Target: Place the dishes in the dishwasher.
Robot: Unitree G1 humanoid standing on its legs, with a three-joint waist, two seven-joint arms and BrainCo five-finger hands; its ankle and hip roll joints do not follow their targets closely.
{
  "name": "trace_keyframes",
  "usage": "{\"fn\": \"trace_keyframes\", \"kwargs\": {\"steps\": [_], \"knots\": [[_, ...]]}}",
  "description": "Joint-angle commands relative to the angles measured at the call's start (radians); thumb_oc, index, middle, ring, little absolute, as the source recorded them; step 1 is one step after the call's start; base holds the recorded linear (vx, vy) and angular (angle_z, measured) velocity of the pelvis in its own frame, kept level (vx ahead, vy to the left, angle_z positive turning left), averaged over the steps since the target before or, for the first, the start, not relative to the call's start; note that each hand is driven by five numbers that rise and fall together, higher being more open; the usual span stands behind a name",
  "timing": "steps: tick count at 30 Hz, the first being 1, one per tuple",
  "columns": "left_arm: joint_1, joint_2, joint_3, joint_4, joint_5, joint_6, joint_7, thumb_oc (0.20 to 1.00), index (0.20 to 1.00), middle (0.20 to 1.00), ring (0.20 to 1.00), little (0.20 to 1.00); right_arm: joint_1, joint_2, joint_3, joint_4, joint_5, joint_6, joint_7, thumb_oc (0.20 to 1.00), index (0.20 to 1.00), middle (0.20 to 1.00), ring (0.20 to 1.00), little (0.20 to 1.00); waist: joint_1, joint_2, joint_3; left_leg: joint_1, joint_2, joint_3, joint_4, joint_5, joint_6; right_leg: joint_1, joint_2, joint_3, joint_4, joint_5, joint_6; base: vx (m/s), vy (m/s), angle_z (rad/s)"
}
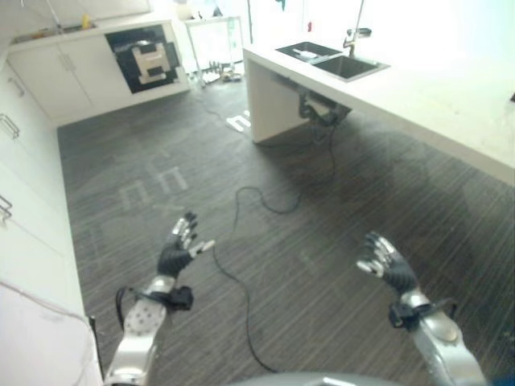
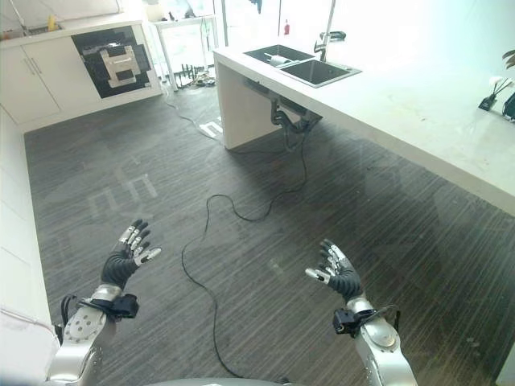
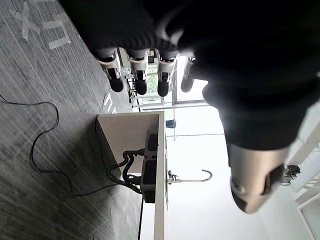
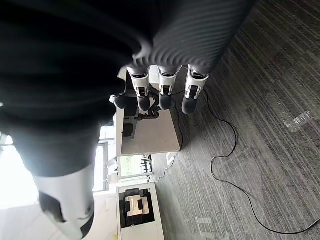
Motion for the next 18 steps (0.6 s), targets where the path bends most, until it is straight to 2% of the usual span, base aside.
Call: {"fn": "trace_keyframes", "kwargs": {"steps": [1, 9, 12, 14, 16, 17, 18], "knots": [[-0.084, 0.045, 0.023, 0.010, -0.016, -0.093, -0.020, 1.000, 1.000, 1.000, 1.000, 1.000, -0.090, -0.004, -0.021, -0.086, 0.001, -0.084, 0.011, 1.000, 1.000, 1.000, 1.000, 1.000, 0.005, -0.003, 0.024, 0.050, 0.004, 0.061, 0.008, -0.110, -0.004, 0.029, -0.055, -0.056, 0.007, -0.027, 0.073, 0.01, -0.072, 0.01], [-0.077, 0.016, 0.021, 0.004, -0.099, -0.095, -0.001, 1.000, 1.000, 1.000, 1.000, 1.000, -0.089, 0.002, -0.003, -0.110, 0.045, -0.099, 0.040, 1.000, 1.000, 1.000, 1.000, 1.000, 0.008, -0.001, 0.022, 0.052, 0.024, 0.049, 0.008, -0.102, -0.015, 0.039, -0.023, -0.055, 0.007, -0.049, 0.048, 0.01, -0.132, 0.05], [-0.071, 0.006, 0.028, 0.004, -0.138, -0.091, 0.008, 1.000, 1.000, 1.000, 1.000, 1.000, -0.089, -0.007, -0.007, -0.122, 0.037, -0.094, 0.039, 1.000, 1.000, 1.000, 1.000, 1.000, 0.006, -0.001, 0.030, 0.053, 0.042, 0.053, 0.008, -0.090, -0.029, 0.044, -0.003, -0.053, 0.007, -0.061, 0.032, 0.02, -0.186, 0.03], [-0.071, -0.004, 0.031, 0.002, -0.151, -0.133, 0.030, 1.000, 1.000, 1.000, 1.000, 1.000, -0.090, -0.014, -0.010, -0.125, 0.043, -0.085, 0.049, 1.000, 1.000, 1.000, 1.000, 1.000, 0.010, -0.007, 0.042, 0.053, 0.045, 0.042, 0.026, -0.074, -0.042, 0.046, 0.014, -0.044, 0.010, -0.068, 0.015, 0.02, -0.211, -0.01], [-0.059, -0.012, 0.042, -0.012, -0.160, -0.162, 0.025, 1.000, 1.000, 1.000, 1.000, 1.000, -0.087, -0.029, -0.016, -0.119, 0.042, -0.098, 0.065, 1.000, 1.000, 1.000, 1.000, 1.000, 0.019, -0.035, 0.071, -0.038, 0.028, 0.027, 0.251, -0.096, -0.035, 0.042, 0.006, -0.038, 0.024, -0.061, -0.006, 0.01, -0.230, -0.03], [-0.053, -0.015, 0.045, -0.015, -0.160, -0.169, 0.020, 1.000, 1.000, 1.000, 1.000, 1.000, -0.083, -0.033, -0.017, -0.118, 0.042, -0.107, 0.068, 1.000, 1.000, 1.000, 1.000, 1.000, 0.023, -0.045, 0.083, -0.093, 0.019, 0.019, 0.358, -0.091, -0.032, 0.038, 0.003, -0.036, 0.033, -0.061, -0.016, 0.03, -0.198, -0.10], [-0.048, -0.019, 0.045, -0.015, -0.152, -0.168, 0.017, 1.000, 1.000, 1.000, 1.000, 1.000, -0.078, -0.036, -0.019, -0.106, 0.038, -0.120, 0.075, 1.000, 1.000, 1.000, 1.000, 1.000, 0.031, -0.050, 0.101, -0.170, 0.015, 0.016, 0.445, -0.063, -0.033, 0.039, 0.007, -0.032, 0.046, -0.062, -0.024, 0.09, -0.131, -0.09]]}}
